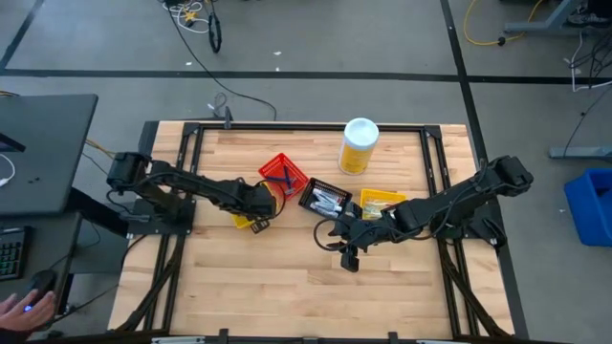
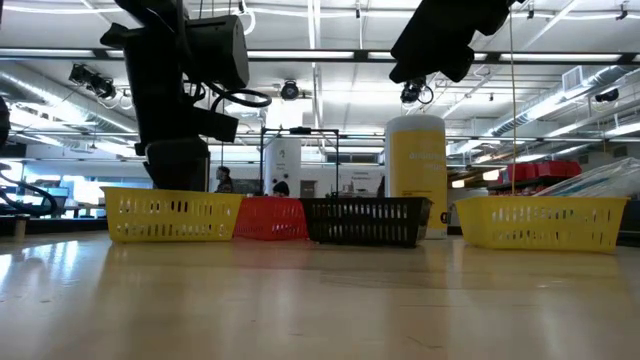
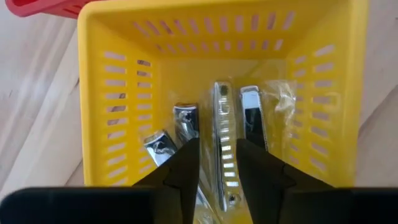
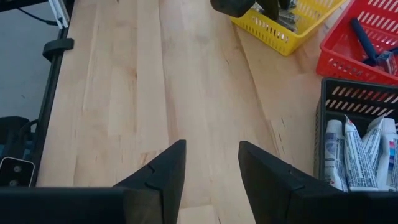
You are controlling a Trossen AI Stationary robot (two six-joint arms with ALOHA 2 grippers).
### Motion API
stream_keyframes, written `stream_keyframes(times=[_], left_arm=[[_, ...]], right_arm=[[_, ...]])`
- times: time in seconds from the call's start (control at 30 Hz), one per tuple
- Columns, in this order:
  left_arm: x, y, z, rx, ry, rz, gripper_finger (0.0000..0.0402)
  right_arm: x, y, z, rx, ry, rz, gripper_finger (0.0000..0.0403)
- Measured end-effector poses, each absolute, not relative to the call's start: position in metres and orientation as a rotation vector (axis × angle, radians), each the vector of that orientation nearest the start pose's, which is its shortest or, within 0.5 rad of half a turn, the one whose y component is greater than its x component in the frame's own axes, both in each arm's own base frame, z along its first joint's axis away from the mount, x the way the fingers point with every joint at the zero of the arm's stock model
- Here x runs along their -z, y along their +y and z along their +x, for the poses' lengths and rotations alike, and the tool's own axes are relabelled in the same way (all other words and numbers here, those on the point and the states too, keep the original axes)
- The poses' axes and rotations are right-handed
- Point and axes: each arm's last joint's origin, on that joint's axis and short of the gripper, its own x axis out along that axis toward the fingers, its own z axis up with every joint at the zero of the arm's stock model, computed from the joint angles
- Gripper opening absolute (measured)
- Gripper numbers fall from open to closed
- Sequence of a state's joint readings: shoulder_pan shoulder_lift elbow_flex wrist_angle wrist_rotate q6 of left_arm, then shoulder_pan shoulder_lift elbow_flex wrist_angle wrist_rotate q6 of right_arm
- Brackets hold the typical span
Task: Pick & Place Travel size toiletries
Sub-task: Return to Home Position
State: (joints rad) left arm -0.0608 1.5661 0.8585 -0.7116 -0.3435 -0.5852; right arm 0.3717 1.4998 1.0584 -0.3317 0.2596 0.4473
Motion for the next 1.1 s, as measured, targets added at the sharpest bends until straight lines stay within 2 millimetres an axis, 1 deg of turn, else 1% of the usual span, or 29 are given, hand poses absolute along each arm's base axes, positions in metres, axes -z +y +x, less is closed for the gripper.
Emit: stream_keyframes(times=[0.17,0.27,0.37,0.47,0.53,0.6,0.67,0.73,0.8,0.87,1.0,1.1], left_arm=[[-0.161,-0.006,0.258,-0.633,1.268,-0.197,0.0145],[-0.171,-0.008,0.256,-0.628,1.259,-0.252,0.0156],[-0.189,-0.014,0.25,-0.595,1.214,-0.229,0.0159],[-0.213,-0.019,0.24,-0.546,1.123,-0.207,0.016],[-0.229,-0.022,0.23,-0.493,1.06,-0.153,0.016],[-0.246,-0.027,0.221,-0.447,0.976,-0.079,0.016],[-0.258,-0.032,0.212,-0.423,0.857,-0.025,0.016],[-0.265,-0.036,0.203,-0.381,0.742,0.012,0.016],[-0.266,-0.039,0.194,-0.316,0.651,0.039,0.016],[-0.261,-0.04,0.184,-0.246,0.585,0.051,0.016],[-0.241,-0.036,0.163,-0.155,0.487,0.06,0.016],[-0.229,-0.032,0.15,-0.137,0.413,0.059,0.016]], right_arm=[[-0.25,0.108,0.298,0.081,0.731,0.178,0.0163],[-0.25,0.107,0.298,0.115,0.716,0.15,0.0157],[-0.256,0.106,0.296,0.09,0.698,0.119,0.0142],[-0.267,0.105,0.289,0.014,0.682,0.084,0.0122],[-0.278,0.103,0.281,-0.04,0.669,0.033,0.011],[-0.291,0.099,0.272,-0.073,0.626,-0.005,0.0099],[-0.302,0.095,0.263,-0.069,0.587,-0.034,0.0091],[-0.306,0.091,0.254,-0.059,0.559,-0.055,0.0085],[-0.3,0.087,0.245,-0.053,0.544,-0.071,0.0081],[-0.289,0.084,0.235,-0.055,0.521,-0.066,0.0079],[-0.268,0.076,0.216,-0.072,0.431,-0.031,0.0078],[-0.257,0.072,0.2,-0.15,0.332,-0.012,0.0078]])
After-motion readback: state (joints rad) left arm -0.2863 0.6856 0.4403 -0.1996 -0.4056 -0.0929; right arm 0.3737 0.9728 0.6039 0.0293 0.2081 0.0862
